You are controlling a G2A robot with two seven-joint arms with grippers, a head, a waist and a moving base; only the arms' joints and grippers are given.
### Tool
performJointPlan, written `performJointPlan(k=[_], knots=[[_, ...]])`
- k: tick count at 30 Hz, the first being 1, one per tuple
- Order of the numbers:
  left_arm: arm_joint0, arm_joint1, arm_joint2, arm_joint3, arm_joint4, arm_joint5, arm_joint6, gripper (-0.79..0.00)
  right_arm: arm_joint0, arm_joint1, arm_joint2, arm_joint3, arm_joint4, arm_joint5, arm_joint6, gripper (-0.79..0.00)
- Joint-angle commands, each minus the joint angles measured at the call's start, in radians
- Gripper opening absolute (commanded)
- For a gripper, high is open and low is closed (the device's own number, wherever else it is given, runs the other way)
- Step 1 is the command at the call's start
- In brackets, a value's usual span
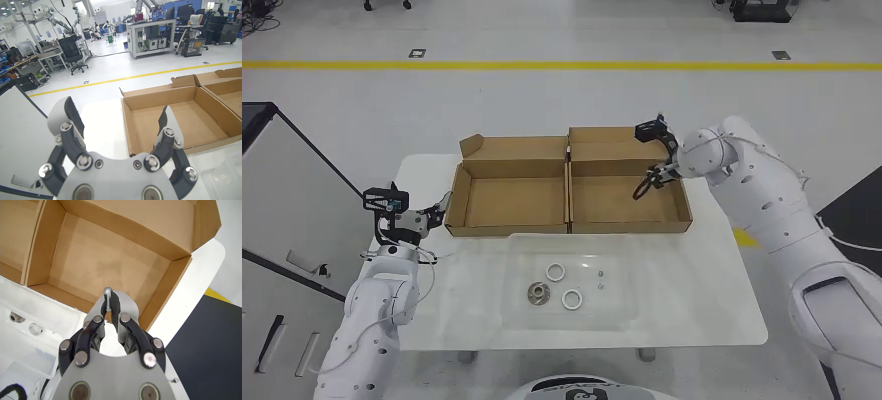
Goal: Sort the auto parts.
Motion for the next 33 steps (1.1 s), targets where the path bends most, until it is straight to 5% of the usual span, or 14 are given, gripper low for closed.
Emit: performJointPlan(k=[1,33], knots=[[0.0,0.0,0.0,0.0,0.0,0.0,0.0,0.0,0.008,-0.009,-0.02,0.037,-0.007,-0.003,-0.003,-0.785],[0.0,0.0,0.0,0.0,0.0,0.0,0.0,0.0,0.062,-0.132,-0.177,0.391,-0.085,0.006,-0.089,-0.785]])
